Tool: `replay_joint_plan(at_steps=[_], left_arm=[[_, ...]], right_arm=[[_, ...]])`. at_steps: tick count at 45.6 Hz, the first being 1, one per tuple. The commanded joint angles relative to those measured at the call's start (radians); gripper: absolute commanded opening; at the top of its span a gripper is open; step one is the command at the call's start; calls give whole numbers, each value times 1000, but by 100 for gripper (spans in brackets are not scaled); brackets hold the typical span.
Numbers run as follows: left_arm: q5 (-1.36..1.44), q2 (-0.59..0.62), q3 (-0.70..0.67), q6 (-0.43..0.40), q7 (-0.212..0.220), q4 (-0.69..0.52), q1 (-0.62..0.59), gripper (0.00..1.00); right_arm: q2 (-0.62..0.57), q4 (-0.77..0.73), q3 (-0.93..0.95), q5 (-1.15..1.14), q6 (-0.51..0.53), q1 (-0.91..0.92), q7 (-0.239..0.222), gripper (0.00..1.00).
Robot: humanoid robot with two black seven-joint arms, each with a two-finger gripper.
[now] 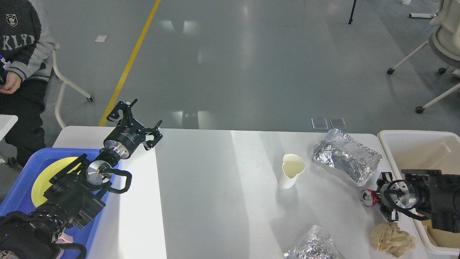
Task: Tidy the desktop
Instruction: 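Close the right gripper on the small red object, then lift the red object and carry it into the white bin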
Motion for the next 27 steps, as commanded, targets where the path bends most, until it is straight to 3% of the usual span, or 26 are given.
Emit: replay_joint_plan(at_steps=[1, 11, 19, 24, 27], left_arm=[[1, 0, 0, 0, 0, 0, 0, 99], [-1, 0, 0, 0, 0, 2, 0, 99], [1, 0, 0, 0, 0, 0, 0, 99], [1, 0, 0, 0, 0, 0, 0, 99], [-1, 0, 0, 0, 0, 0, 0, 99]], right_arm=[[2, 0, -1, -15, -6, 5, 1, 0], [-21, 0, -1, -22, -2, 20, 1, 0], [-104, 2, -18, -111, 26, 72, -5, 0], [-196, 2, -18, -303, 121, 164, -6, 0], [-251, 5, -15, -422, 228, 248, -6, 0]])
